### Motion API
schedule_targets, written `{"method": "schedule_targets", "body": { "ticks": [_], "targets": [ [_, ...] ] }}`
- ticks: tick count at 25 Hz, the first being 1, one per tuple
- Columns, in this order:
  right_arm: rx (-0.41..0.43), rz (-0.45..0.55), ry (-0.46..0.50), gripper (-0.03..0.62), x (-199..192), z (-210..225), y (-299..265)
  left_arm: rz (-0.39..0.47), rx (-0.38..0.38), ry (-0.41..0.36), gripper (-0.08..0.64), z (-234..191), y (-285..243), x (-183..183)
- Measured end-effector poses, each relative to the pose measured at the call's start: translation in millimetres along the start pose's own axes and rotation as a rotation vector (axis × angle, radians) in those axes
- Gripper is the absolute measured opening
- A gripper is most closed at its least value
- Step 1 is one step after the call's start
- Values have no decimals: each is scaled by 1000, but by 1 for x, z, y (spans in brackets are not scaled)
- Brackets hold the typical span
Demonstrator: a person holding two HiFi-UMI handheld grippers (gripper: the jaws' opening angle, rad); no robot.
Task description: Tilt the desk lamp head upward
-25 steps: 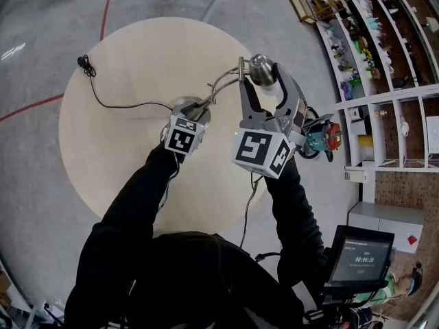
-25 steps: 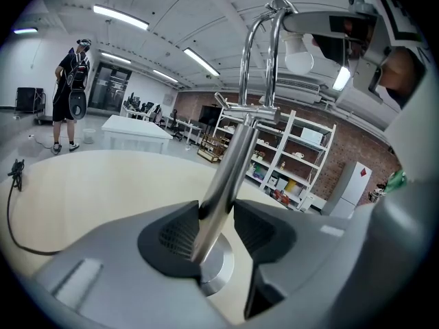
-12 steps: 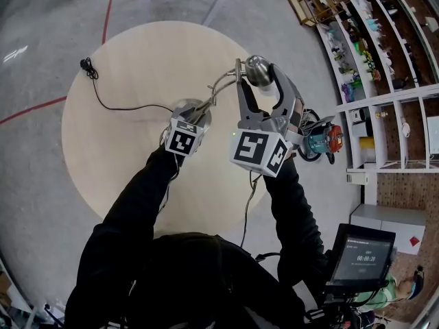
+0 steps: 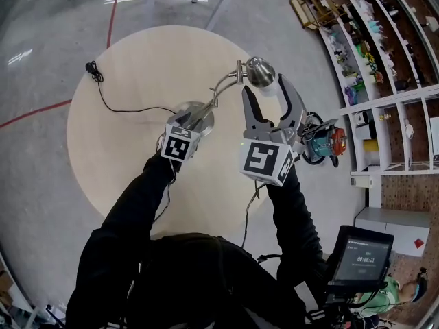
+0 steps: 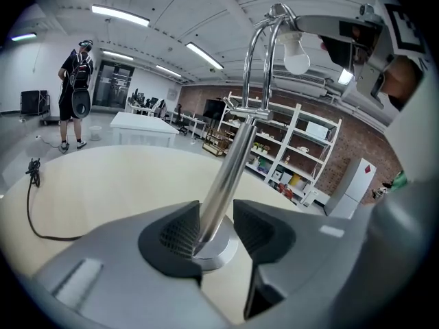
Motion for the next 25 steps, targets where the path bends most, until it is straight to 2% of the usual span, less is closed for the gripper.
{"method": "schedule_targets", "body": {
  "ticks": [5,13,16,20,25],
  "targets": [
    [-14,5,-67,307,-9,4,12,-2,-29,64,160,6,12,-3],
    [7,3,-247,307,-33,2,30,38,-40,31,156,21,27,1],
    [44,23,-371,307,-38,-2,39,79,-50,26,152,29,44,12],
    [127,52,-561,307,-55,-16,43,161,-94,88,147,43,66,30],
    [203,76,-745,291,-54,-27,60,240,-138,100,136,64,118,57]
  ]
}}
Point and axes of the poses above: the fingertips, and each gripper's own axes: y backward along the fingers, z to its right, x out of its top, the point moved 5 cm from there along y, backward along the fingers, and after that the axes turned 2 degrees about y, right-handed, at the moved point
